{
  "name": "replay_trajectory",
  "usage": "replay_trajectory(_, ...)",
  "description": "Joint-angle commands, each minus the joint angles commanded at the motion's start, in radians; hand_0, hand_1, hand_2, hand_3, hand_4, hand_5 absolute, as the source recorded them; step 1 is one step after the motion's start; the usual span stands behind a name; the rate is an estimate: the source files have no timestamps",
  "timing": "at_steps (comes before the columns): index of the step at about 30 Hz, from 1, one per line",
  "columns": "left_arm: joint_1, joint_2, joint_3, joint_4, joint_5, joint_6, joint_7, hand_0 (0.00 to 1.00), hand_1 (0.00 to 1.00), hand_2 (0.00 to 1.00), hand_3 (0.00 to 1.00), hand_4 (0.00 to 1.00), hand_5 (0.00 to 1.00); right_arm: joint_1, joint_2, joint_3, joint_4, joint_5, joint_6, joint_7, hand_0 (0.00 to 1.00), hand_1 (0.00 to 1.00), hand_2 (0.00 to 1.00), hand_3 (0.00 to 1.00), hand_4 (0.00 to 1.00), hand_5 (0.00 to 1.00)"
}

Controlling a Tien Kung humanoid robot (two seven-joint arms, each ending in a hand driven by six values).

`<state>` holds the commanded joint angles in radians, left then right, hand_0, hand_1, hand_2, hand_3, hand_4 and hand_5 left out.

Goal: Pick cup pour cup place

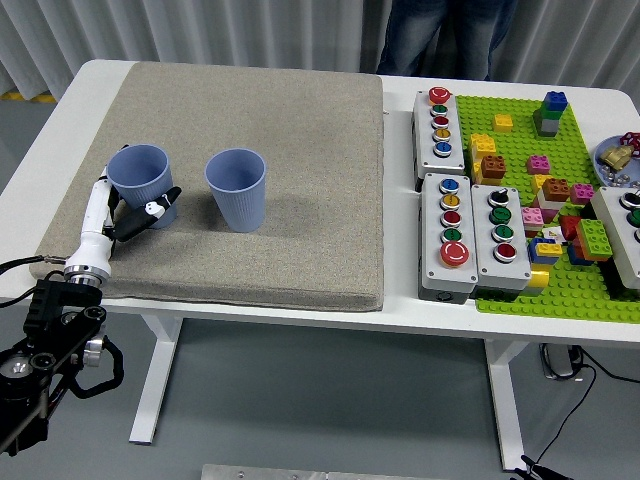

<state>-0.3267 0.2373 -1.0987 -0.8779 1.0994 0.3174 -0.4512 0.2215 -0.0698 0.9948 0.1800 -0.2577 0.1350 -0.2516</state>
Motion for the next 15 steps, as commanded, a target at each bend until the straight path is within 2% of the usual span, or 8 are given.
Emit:
replay_trajectory(11,0.02,0.01,-0.021,-0.029,0.02,-0.003,0.003,0.776,0.826,0.998,0.998,0.992,0.436,0.003,-0.002,-0.005,0.0,0.006,0.001,0.002,0.767,0.699,0.742,0.627,0.23,0.186)
replay_trajectory(15,0.038,0.021,-0.035,-0.055,0.032,-0.002,0.006,0.779,0.831,0.998,0.998,0.996,0.435,0.003,-0.003,-0.004,0.0,0.003,0.002,0.001,0.767,0.699,0.741,0.627,0.231,0.182)
